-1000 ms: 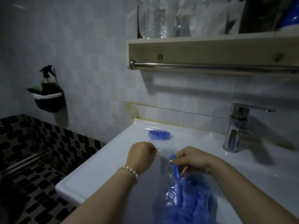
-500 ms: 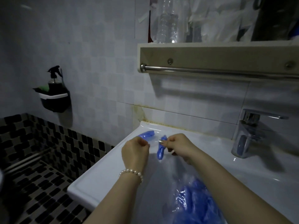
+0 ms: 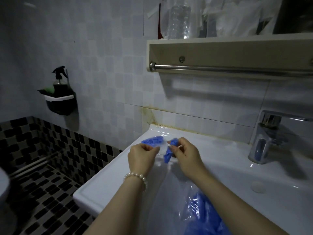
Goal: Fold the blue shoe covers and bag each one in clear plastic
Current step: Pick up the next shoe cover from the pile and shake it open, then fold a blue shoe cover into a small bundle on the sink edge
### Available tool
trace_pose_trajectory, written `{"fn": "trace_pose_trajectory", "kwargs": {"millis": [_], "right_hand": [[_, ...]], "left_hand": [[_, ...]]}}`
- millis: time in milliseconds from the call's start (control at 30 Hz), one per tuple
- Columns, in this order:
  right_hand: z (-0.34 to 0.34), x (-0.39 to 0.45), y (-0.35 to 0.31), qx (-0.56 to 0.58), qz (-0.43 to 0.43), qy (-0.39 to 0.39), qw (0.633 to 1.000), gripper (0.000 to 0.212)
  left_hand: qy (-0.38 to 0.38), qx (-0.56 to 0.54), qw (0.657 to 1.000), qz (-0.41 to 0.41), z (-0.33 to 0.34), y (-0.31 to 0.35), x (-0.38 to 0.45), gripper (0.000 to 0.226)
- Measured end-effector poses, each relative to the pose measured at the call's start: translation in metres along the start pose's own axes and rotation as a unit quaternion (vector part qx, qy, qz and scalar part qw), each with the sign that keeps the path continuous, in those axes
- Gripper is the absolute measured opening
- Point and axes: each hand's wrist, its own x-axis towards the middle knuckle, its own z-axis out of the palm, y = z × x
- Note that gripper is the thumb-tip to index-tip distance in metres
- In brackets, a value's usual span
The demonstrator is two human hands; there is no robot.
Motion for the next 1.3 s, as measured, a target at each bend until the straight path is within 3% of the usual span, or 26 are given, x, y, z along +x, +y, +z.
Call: {"fn": "trace_pose_trajectory", "kwargs": {"millis": [100, 167, 267, 500, 667, 800, 933, 1033, 1167, 1300], "right_hand": [[0.003, -0.003, -0.002, 0.024, -0.025, -0.003, 0.999, 0.013], [0.007, -0.007, -0.004, -0.026, -0.038, -0.052, 0.998, 0.013], [0.011, -0.009, -0.005, -0.047, -0.040, -0.041, 0.997, 0.016], [0.010, 0.008, -0.007, -0.003, 0.188, -0.088, 0.978, 0.036], [0.009, 0.016, -0.002, -0.070, 0.266, -0.089, 0.957, 0.031], [0.007, 0.022, 0.006, -0.061, 0.305, -0.040, 0.950, 0.034], [0.005, 0.026, 0.018, -0.048, 0.309, 0.095, 0.945, 0.023], [0.004, 0.025, 0.020, -0.010, 0.313, 0.184, 0.932, 0.025], [0.014, 0.016, 0.026, 0.035, 0.320, 0.214, 0.922, 0.034], [0.021, 0.014, 0.029, -0.057, 0.328, 0.159, 0.929, 0.021]], "left_hand": [[0.005, -0.006, 1.000, -0.015, 0.000, 0.001, 0.000, 0.017], [-0.007, 0.003, 1.000, -0.017, 0.001, 0.002, 0.000, 0.019], [-0.016, 0.025, 1.000, -0.009, 0.004, 0.002, -0.002, 0.014], [-0.016, 0.058, 0.998, 0.026, 0.006, 0.004, -0.007, 0.010], [-0.014, 0.069, 0.996, 0.051, 0.009, 0.005, -0.012, 0.009], [-0.037, 0.089, 0.991, 0.090, 0.013, 0.002, -0.014, 0.019], [-0.072, 0.110, 0.982, 0.139, 0.016, 0.000, -0.017, 0.025], [-0.093, 0.129, 0.969, 0.187, 0.020, 0.002, -0.023, 0.025], [-0.092, 0.133, 0.953, 0.255, 0.024, 0.002, -0.030, 0.016], [-0.097, 0.106, 0.941, 0.305, 0.024, 0.003, -0.032, 0.004]]}}
